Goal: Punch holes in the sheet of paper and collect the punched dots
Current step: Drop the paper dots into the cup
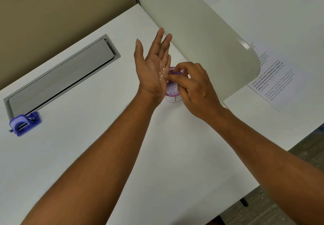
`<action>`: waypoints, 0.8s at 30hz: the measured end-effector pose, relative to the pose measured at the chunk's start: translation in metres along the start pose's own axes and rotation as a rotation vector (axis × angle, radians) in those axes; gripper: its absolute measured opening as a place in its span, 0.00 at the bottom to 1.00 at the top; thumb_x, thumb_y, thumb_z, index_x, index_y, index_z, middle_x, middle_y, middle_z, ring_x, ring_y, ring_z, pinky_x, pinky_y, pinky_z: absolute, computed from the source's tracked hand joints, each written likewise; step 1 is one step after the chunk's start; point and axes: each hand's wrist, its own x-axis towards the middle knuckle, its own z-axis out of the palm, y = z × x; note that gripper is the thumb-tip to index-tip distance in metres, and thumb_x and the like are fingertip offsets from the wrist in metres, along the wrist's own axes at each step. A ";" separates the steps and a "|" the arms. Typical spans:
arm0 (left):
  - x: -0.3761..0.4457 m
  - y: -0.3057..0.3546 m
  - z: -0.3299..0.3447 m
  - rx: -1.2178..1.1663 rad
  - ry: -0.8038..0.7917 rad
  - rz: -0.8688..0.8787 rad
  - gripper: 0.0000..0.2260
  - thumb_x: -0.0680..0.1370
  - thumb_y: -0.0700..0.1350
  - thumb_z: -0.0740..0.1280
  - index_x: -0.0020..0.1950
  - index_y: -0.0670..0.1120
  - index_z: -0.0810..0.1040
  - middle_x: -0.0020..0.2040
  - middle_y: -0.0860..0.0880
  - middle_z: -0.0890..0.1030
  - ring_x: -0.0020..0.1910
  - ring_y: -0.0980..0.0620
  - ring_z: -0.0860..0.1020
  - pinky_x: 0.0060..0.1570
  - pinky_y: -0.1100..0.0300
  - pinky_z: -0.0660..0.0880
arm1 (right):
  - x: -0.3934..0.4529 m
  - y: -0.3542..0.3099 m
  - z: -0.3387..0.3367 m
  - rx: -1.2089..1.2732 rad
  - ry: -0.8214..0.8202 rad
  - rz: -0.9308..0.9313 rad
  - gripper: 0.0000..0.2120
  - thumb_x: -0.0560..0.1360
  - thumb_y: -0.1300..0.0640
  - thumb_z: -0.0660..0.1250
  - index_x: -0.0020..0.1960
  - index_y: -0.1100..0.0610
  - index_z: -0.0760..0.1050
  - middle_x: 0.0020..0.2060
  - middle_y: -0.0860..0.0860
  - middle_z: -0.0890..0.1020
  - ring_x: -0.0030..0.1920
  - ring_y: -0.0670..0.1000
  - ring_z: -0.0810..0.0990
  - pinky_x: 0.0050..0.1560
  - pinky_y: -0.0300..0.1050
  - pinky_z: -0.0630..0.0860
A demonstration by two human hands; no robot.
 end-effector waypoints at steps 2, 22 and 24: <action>0.000 0.000 0.000 0.008 -0.010 0.002 0.35 0.87 0.64 0.38 0.85 0.47 0.64 0.83 0.44 0.68 0.85 0.48 0.62 0.86 0.49 0.52 | 0.000 0.001 0.003 0.004 0.020 0.008 0.15 0.82 0.54 0.64 0.66 0.57 0.80 0.60 0.59 0.81 0.57 0.59 0.80 0.55 0.57 0.82; -0.001 0.004 0.002 0.007 -0.008 -0.013 0.35 0.86 0.65 0.39 0.85 0.48 0.64 0.84 0.43 0.68 0.85 0.48 0.61 0.86 0.48 0.51 | 0.001 0.001 0.013 -0.022 0.058 -0.064 0.25 0.77 0.61 0.74 0.72 0.54 0.74 0.62 0.61 0.81 0.57 0.62 0.81 0.55 0.60 0.82; -0.002 0.006 0.002 0.008 0.002 -0.019 0.35 0.86 0.65 0.39 0.85 0.48 0.65 0.84 0.44 0.68 0.85 0.48 0.61 0.86 0.47 0.50 | 0.001 0.001 0.016 -0.029 0.056 -0.076 0.22 0.77 0.60 0.73 0.70 0.55 0.76 0.62 0.61 0.82 0.57 0.61 0.81 0.55 0.60 0.82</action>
